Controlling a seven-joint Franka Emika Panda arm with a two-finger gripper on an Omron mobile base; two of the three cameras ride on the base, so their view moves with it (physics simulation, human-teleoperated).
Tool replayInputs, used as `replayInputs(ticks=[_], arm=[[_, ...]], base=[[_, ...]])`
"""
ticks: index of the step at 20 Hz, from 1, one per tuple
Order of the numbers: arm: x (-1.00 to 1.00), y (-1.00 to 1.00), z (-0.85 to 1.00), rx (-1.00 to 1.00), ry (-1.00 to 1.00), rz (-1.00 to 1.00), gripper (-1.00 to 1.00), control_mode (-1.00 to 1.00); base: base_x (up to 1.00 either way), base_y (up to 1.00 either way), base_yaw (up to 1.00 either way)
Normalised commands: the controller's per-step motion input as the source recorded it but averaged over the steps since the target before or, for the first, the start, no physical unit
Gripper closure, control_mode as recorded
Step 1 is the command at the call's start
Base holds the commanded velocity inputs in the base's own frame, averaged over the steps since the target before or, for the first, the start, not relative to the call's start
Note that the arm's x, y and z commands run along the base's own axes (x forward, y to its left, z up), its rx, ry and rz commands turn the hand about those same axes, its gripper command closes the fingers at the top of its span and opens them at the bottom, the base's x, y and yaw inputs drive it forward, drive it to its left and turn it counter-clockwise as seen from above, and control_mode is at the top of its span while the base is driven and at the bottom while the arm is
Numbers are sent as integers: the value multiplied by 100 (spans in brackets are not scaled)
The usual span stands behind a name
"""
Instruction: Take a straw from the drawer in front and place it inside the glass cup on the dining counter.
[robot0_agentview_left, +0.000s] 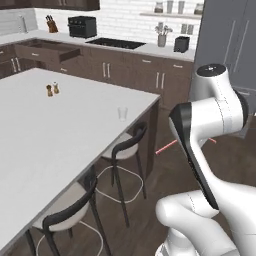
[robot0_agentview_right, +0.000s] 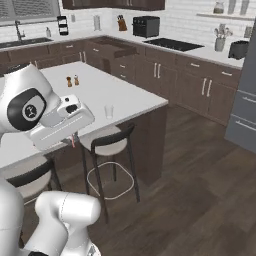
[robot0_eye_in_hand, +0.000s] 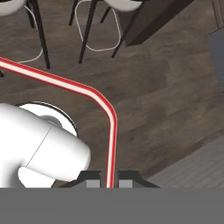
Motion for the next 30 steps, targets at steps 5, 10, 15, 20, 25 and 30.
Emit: replayInputs(ticks=[5, 10, 15, 20, 25, 30], arm=[[0, 0, 0, 0, 0, 0, 100, 100], [0, 0, 0, 0, 0, 0, 100, 100], [0, 0, 0, 0, 0, 0, 100, 100], [0, 0, 0, 0, 0, 0, 100, 100], [0, 0, 0, 0, 0, 0, 100, 100], [0, 0, 0, 0, 0, 0, 100, 100]], base=[[92, -88, 37], [77, -97, 36], [78, -78, 42], [72, -59, 51], [71, -27, 47], [51, 2, 49]])
